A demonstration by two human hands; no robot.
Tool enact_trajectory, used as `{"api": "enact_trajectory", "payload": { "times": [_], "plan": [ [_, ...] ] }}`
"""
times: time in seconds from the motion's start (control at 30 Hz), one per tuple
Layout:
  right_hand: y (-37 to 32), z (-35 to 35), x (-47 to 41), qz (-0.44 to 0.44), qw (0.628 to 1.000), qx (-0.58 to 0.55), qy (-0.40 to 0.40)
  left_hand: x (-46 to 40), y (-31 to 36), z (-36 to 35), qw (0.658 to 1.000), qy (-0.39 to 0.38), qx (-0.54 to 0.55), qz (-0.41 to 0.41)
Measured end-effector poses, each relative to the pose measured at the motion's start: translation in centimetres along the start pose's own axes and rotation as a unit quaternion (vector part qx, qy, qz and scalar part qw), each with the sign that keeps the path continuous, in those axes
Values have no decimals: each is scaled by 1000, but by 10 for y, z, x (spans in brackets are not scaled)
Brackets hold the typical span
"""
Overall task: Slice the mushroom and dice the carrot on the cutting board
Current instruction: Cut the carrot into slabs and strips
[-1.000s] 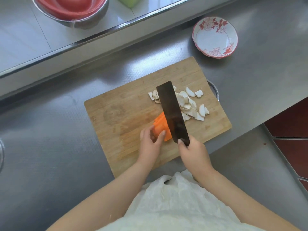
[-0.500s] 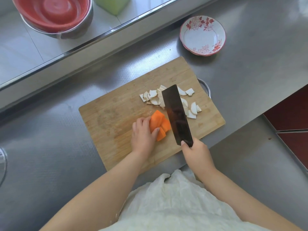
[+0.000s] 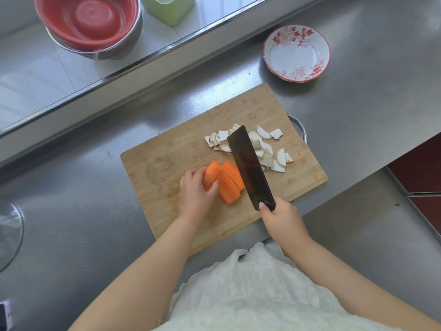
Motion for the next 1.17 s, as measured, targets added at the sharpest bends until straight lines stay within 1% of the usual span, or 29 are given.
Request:
{"api": "enact_trajectory", "payload": {
  "times": [0.07, 0.17, 0.3, 0.4, 0.47, 0.53, 0.7, 0.77, 0.9, 1.1, 1.17],
  "plan": [
    [-1, -4, -2, 2, 1000, 12, -17, 2, -18, 11, 1000, 1, -12, 11],
    [-1, -14, -7, 2, 997, 51, -50, 8, -44, 22, 997, -31, -69, 20],
    [2, -29, -8, -1, 987, 129, -91, 19, -60, 24, 979, -75, -187, -25],
    [3, -39, -7, 3, 978, 174, -118, 29, -66, 18, 969, -87, -225, -47],
    [4, -45, -7, 1, 974, 184, -129, 34, -67, 14, 967, -83, -235, -55],
    [7, -47, -7, -11, 977, 171, -127, 35, -66, 12, 965, -78, -242, -67],
    [12, -42, -7, -34, 985, 149, -82, 32, -63, 7, 956, -86, -254, -116],
    [11, -40, -6, -35, 985, 152, -76, 31, -63, 6, 956, -88, -251, -126],
    [7, -42, -7, -22, 980, 185, -73, 33, -65, 7, 965, -79, -230, -102],
    [-2, -49, -7, -11, 980, 185, -75, 34, -67, 6, 978, -77, -181, -63],
    [-4, -51, -7, -3, 978, 194, -78, 33, -68, 7, 980, -75, -176, -61]
  ]
}}
Point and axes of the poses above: each hand's wrist, its own x-axis away from the middle knuckle, its own z-axis out of the back of the hand, y = z × x, the point moved 5 cm from there along -x, towards the middle knuckle, and after that the axes turned 10 degrees about -x, right-handed, at the moved point
